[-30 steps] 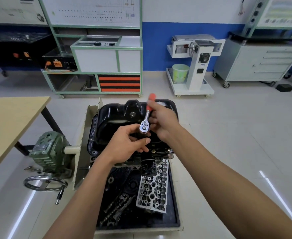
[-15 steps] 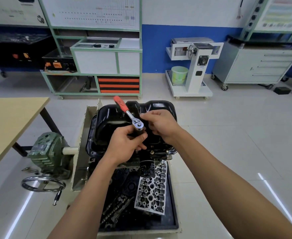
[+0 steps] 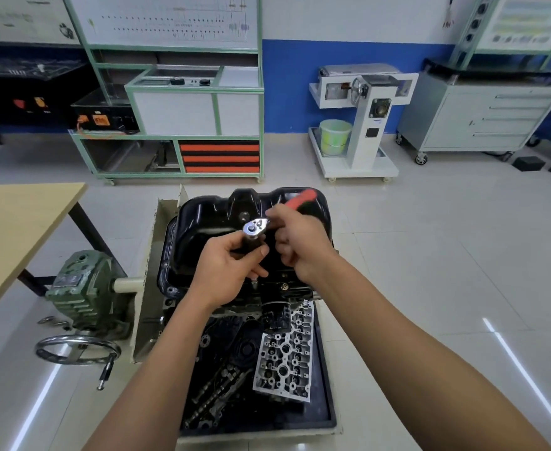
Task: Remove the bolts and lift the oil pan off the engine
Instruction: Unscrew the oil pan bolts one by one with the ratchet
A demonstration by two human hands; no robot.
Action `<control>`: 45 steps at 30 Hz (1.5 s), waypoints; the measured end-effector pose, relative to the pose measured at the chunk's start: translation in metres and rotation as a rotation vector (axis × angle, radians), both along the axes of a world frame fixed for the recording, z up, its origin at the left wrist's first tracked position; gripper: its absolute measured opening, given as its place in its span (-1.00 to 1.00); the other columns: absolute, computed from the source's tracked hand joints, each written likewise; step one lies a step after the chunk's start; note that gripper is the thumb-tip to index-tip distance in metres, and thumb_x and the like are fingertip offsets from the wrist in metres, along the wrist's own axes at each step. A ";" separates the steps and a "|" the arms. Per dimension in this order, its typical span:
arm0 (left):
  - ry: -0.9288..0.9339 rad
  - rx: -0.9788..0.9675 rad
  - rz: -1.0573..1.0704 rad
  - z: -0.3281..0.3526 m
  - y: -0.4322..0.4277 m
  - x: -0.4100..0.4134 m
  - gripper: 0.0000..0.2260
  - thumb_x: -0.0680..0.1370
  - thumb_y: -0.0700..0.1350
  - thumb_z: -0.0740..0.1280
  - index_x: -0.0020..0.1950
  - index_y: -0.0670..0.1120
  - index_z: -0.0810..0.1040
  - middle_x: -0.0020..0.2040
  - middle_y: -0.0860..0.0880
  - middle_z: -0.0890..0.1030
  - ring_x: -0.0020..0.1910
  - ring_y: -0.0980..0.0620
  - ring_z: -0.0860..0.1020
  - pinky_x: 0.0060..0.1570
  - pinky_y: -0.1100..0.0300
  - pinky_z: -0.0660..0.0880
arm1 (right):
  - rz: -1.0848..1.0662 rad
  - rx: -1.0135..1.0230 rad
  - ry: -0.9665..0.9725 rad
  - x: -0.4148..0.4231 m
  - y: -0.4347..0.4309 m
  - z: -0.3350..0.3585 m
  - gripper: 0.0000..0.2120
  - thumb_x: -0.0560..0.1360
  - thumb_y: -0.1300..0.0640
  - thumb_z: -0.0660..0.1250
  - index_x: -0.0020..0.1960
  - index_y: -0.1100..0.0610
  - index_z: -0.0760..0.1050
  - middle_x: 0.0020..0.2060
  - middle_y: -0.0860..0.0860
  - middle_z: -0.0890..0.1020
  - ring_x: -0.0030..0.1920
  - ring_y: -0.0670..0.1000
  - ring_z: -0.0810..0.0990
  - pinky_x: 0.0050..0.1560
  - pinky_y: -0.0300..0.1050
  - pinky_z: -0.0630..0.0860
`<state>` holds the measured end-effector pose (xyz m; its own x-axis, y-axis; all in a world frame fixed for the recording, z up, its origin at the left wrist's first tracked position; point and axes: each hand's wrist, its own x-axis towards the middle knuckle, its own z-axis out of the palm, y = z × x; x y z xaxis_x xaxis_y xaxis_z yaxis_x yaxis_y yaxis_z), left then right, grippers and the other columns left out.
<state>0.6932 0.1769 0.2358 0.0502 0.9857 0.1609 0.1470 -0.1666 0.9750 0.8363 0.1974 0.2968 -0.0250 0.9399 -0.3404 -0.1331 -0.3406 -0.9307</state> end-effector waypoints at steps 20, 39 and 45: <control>0.026 -0.055 -0.173 0.003 -0.001 -0.007 -0.73 0.56 -0.29 0.45 0.21 -0.03 0.60 0.04 -0.01 0.73 -0.16 -0.10 0.74 -0.13 0.01 0.67 | 0.062 -0.031 0.064 -0.002 0.002 -0.001 -0.76 0.57 0.00 0.38 -0.24 0.07 0.53 -0.53 -0.10 0.43 -0.57 -0.13 0.33 -0.53 -0.27 0.24; -0.025 -0.071 -0.090 -0.010 -0.005 -0.002 -0.87 0.57 -0.25 0.45 0.02 -0.03 0.68 -0.09 -0.05 0.73 -0.26 -0.09 0.73 -0.27 0.17 0.64 | 0.532 0.040 -0.147 -0.006 0.030 0.021 -0.77 0.61 0.05 0.35 -0.16 0.16 0.56 -0.55 -0.08 0.42 -0.58 -0.12 0.34 -0.48 -0.25 0.28; -0.059 0.005 -0.040 -0.006 -0.004 -0.006 -0.91 0.54 -0.15 0.47 0.00 0.00 0.70 -0.17 -0.07 0.74 -0.28 -0.08 0.72 -0.29 0.10 0.66 | -0.022 -0.152 0.468 -0.007 -0.023 0.001 -0.81 0.65 0.11 0.28 -0.07 0.18 0.53 -0.48 -0.02 0.55 -0.43 -0.05 0.64 -0.54 -0.30 0.43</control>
